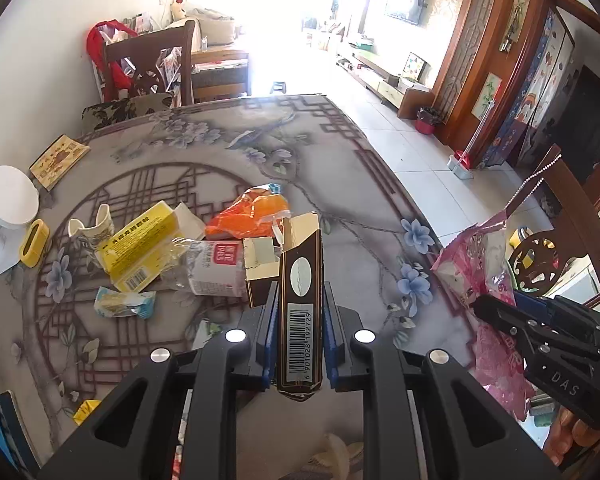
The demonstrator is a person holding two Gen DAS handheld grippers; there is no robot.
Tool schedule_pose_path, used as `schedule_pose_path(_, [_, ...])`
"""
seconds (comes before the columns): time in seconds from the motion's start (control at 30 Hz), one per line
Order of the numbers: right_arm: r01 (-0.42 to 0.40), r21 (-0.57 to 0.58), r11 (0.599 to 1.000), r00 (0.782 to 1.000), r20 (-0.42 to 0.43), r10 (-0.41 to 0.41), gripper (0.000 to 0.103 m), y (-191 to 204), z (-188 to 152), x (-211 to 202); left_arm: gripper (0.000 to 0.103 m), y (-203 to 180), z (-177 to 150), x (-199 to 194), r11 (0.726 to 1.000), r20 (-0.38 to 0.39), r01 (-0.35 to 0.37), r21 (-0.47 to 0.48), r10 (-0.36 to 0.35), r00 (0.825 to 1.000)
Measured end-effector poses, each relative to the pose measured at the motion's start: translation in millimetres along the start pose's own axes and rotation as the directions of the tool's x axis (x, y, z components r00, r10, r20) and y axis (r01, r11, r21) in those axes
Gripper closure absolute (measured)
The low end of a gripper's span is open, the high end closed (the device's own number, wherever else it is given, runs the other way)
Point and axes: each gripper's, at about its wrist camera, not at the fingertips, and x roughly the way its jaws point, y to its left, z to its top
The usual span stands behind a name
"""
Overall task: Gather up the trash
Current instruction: 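Carry the pink wrapper and brown box to the red bin with both grippers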
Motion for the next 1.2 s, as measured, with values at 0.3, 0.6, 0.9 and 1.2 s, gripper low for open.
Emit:
schedule_pose_path(0.3, [-0.024,0.028,0.999,0.999,0.028,0.023,0.074,-47.1,9.8,-10.6,0.087,-49.4,8.8,8.6,1.0,0.003,-0.011,0.023,0.011,1.0])
schedule_pose_path(0.6, [-0.022,0.067,0.997,0.999,0.049,0.019,0.074,-96.9,14.3,-24.8,0.087,-106.6,16.9,16.1,0.997,-0.002,0.006,0.071,-0.005,1.0])
schedule_pose_path(0.9, [0.008,0.134,0.991,0.998,0.059,-0.017,0.074,-148.0,9.8,-34.7,0.087,-156.7,18.9,25.0,0.991,-0.019,0.038,0.131,-0.036,0.999])
schedule_pose_path(1.2, [0.095,0.246,0.965,0.994,0.032,-0.106,0.074,-209.9,-8.6,-31.1,0.087,-199.0,19.8,38.8,0.977,-0.057,0.081,0.198,-0.071,0.996])
